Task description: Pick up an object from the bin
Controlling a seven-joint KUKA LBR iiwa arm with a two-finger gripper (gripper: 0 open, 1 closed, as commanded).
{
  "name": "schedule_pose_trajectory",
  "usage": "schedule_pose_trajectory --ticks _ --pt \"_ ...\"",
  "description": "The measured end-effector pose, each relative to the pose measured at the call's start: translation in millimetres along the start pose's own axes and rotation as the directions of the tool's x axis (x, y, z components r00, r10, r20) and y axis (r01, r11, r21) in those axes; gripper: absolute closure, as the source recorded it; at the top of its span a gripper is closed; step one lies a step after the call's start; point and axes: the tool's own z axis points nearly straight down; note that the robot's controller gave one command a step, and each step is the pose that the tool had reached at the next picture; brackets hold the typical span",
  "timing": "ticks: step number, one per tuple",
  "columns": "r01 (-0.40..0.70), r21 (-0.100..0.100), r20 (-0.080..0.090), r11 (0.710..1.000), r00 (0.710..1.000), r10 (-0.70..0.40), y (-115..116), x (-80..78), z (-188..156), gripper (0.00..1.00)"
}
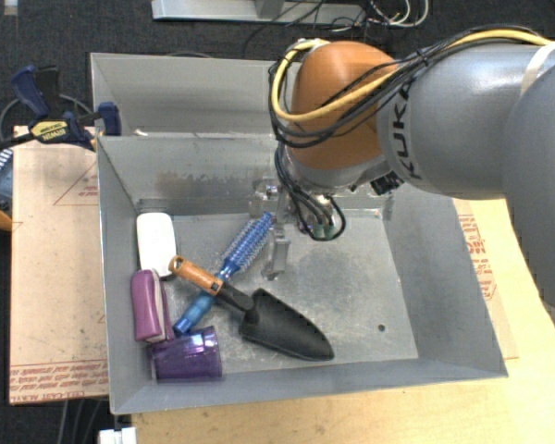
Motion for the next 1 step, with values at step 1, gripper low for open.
schedule_pose_trajectory --ticks 1 --pt "-0.003 -0.001 0.007 1.000 1.000 0.003 -0.8 -1.6 -4.8 0.00"
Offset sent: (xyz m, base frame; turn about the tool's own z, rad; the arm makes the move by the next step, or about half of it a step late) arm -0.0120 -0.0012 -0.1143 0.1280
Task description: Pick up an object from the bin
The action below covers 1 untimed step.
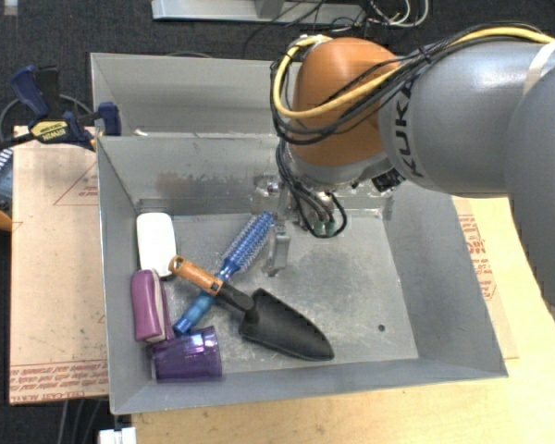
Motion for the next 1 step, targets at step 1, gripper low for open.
schedule_pose_trajectory --ticks 1 --pt "-0.085 -0.002 0.001 0.996 0.996 0.085 -0.1 8.0 80.3 0.00"
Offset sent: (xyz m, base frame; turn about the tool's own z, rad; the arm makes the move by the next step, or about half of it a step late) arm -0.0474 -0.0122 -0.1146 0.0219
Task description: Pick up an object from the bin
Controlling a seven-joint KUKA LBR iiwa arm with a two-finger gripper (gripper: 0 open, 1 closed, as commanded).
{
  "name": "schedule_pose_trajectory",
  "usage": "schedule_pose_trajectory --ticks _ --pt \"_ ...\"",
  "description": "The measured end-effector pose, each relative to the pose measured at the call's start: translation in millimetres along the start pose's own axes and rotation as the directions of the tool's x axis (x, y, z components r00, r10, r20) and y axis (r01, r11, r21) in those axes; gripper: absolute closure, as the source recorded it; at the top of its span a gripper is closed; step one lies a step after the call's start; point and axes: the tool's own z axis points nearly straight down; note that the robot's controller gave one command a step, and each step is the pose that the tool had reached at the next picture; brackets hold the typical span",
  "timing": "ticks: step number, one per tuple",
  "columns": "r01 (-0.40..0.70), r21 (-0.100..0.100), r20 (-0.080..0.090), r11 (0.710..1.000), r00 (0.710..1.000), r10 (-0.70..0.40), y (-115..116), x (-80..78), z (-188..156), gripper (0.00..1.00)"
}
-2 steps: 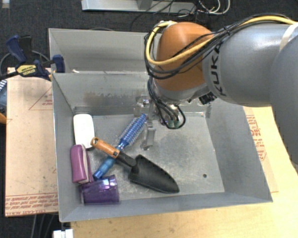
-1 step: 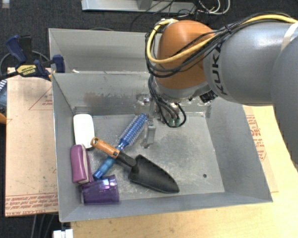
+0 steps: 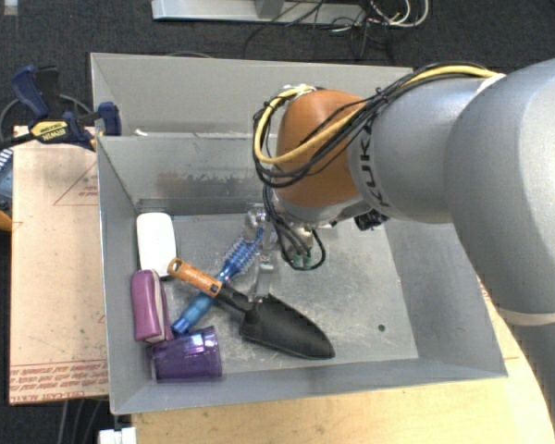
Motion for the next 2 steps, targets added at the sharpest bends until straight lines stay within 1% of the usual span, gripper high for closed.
schedule_pose_trajectory --ticks 1,2 --pt "0.061 -0.005 0.032 0.998 0.998 -0.061 -14 29.7 25 0.00" --pt "-0.091 -0.007 0.019 0.996 0.996 0.091 6 16.8 31 0.00"
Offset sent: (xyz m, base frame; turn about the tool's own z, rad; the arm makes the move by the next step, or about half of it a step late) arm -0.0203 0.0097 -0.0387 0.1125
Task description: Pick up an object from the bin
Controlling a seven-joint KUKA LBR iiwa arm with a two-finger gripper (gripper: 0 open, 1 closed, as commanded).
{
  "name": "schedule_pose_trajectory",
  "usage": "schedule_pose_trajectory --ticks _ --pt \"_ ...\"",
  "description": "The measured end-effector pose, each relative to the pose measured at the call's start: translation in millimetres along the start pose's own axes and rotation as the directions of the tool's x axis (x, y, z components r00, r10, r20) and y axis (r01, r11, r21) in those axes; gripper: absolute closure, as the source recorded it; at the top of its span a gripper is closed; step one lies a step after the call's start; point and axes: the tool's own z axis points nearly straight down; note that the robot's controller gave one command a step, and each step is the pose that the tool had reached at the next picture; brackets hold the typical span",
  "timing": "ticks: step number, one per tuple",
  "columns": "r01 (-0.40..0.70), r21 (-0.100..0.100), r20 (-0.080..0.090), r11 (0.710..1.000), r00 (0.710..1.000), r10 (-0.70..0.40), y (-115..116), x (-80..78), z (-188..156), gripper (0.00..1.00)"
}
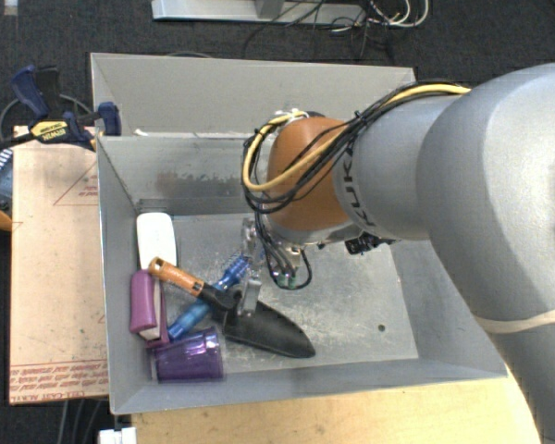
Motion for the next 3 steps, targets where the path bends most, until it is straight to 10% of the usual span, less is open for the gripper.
schedule_pose_trajectory --ticks 1,2,3 --pt "0.196 -0.006 0.031 0.981 0.980 -0.196 -75 35.0 -1 0.00" --pt "0.234 -0.001 0.016 0.972 0.972 -0.234 -102 46.2 2 0.00" --pt "0.202 -0.009 0.035 0.979 0.979 -0.202 -55 41.6 6 0.00"
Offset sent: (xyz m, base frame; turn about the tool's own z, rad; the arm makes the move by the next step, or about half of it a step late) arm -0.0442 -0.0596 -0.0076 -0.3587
